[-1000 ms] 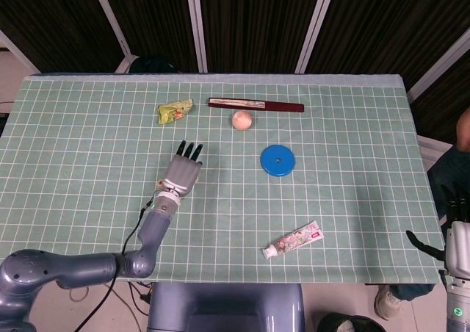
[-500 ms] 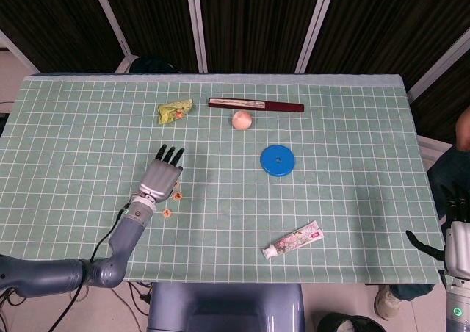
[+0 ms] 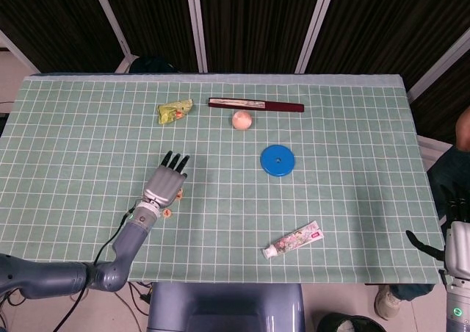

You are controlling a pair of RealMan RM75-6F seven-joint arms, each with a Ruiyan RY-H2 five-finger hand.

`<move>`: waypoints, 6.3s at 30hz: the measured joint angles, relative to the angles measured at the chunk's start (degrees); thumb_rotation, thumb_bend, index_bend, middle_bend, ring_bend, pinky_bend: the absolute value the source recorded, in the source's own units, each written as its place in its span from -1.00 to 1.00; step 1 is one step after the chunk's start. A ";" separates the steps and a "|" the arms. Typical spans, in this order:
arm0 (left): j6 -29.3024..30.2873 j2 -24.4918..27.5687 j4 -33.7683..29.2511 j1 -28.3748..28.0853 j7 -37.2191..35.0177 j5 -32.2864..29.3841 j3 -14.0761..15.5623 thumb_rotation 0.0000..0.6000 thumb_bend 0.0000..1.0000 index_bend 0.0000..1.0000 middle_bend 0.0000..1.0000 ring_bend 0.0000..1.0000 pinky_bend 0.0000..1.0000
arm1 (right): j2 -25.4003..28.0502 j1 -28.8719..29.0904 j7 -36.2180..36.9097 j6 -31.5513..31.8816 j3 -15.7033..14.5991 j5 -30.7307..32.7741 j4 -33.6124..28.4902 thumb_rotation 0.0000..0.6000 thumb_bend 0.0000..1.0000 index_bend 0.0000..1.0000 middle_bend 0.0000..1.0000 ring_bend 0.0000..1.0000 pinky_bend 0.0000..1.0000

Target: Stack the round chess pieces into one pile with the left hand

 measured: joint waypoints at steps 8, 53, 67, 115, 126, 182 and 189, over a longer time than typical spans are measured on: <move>0.01 -0.20 -0.20 -0.07 0.62 -0.18 0.46 1.00 -0.39 -0.02 -0.96 -1.00 -1.00 | -0.03 -0.01 -0.11 0.07 0.01 0.01 0.00 1.00 -0.53 -0.82 -0.97 -1.00 -1.00; 2.30 0.40 -1.36 0.66 1.97 0.72 1.44 1.00 -0.40 -0.13 -0.98 -1.00 -1.00 | 0.01 0.02 -0.13 0.03 -0.01 -0.03 0.09 1.00 -0.53 -0.82 -0.97 -1.00 -1.00; 6.99 10.98 -10.76 6.67 -6.83 8.74 3.75 1.00 -0.57 -0.22 -0.99 -1.00 -1.00 | -0.06 0.05 -0.31 -0.04 -0.04 0.03 0.06 1.00 -0.53 -0.82 -0.97 -1.00 -1.00; 4.77 -0.04 1.83 17.28 -13.50 25.40 5.01 1.00 -0.48 -0.10 -0.99 -1.00 -1.00 | 0.55 -0.05 1.01 -0.47 0.00 0.34 -0.44 1.00 -0.54 -0.82 -0.97 -1.00 -1.00; 4.21 -1.23 3.02 17.49 -12.43 25.49 4.15 1.00 -0.48 -0.10 -0.99 -1.00 -1.00 | 0.58 -0.05 1.02 -0.48 0.01 0.39 -0.50 1.00 -0.54 -0.82 -0.97 -1.00 -1.00; 2.84 -2.93 4.27 18.43 -9.30 25.96 3.21 1.00 -0.42 -0.07 -0.99 -1.00 -1.00 | 0.65 -0.01 1.10 -0.56 -0.01 0.45 -0.48 1.00 -0.54 -0.82 -0.97 -1.00 -1.00; 2.60 -3.04 4.58 18.52 -8.78 25.71 3.30 1.00 -0.41 -0.05 -0.99 -1.00 -1.00 | 0.67 0.00 1.13 -0.60 -0.01 0.46 -0.50 1.00 -0.53 -0.82 -0.97 -1.00 -1.00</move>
